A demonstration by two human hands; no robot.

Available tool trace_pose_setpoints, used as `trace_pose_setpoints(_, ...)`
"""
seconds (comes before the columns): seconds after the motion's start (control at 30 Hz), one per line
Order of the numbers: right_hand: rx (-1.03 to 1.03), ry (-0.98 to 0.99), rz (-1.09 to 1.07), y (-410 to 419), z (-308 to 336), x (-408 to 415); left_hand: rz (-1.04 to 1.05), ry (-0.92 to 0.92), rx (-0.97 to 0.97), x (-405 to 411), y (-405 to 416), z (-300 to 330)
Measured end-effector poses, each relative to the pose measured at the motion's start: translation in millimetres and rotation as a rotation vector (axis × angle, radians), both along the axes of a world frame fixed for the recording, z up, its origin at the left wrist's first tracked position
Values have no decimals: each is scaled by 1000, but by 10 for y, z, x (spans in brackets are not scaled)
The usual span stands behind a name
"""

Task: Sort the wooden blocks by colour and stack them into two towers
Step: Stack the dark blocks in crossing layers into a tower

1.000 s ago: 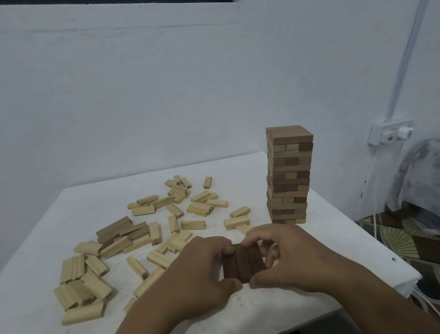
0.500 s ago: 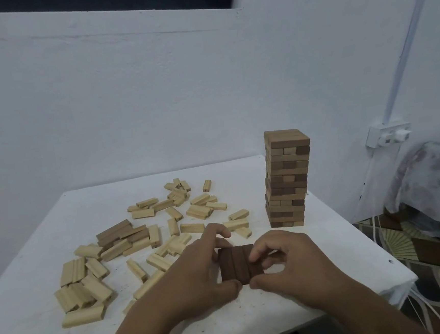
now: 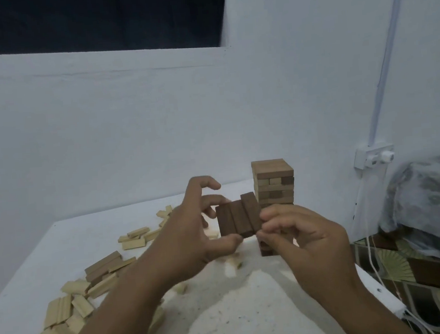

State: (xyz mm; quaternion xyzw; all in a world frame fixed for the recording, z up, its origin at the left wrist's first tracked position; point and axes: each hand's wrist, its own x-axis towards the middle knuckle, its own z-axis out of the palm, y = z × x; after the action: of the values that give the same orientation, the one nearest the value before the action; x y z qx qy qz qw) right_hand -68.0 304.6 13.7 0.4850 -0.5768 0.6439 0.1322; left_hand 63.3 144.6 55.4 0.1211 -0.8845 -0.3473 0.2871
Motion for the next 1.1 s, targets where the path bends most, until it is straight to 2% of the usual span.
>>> trace_pose_setpoints(0.2, -161, -5, -53, -46, 403, -255, -39, 94, -57, -342, 29, 511)
trace_pose_setpoints(0.37, -137, -25, -141, -60, 553, -498, -72, 59, -86, -737, -16, 699)
trace_pose_setpoints(0.53, -89, -49, -243, -162, 473, -702, -88, -5, -51, -1021, -135, 653)
trace_pose_setpoints(1.1, 14, -123, -269, -241, 368, -857, -79, -75, 15, -1288, -294, 456)
